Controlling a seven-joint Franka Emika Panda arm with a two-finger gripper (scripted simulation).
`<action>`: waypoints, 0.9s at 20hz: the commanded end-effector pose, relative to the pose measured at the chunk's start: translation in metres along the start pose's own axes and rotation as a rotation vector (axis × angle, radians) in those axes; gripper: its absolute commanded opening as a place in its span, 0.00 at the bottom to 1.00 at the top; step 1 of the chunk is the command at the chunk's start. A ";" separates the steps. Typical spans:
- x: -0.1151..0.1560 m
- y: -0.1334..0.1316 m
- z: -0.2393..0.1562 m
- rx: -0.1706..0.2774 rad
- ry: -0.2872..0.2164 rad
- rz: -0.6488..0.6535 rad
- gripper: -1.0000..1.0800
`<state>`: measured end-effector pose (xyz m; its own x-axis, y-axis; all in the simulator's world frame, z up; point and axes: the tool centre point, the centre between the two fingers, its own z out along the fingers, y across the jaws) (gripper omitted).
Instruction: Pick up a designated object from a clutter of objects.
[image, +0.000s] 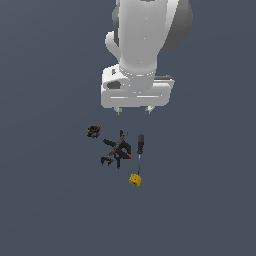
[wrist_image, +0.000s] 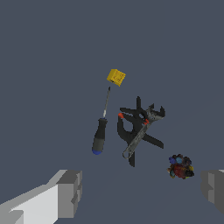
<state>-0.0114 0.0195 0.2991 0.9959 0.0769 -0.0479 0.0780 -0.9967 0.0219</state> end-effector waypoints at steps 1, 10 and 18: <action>0.000 0.000 0.000 0.000 0.000 0.000 0.96; -0.003 0.012 0.012 -0.010 -0.021 -0.007 0.96; 0.000 0.012 0.015 -0.012 -0.020 -0.023 0.96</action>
<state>-0.0119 0.0067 0.2858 0.9934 0.0922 -0.0683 0.0945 -0.9950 0.0322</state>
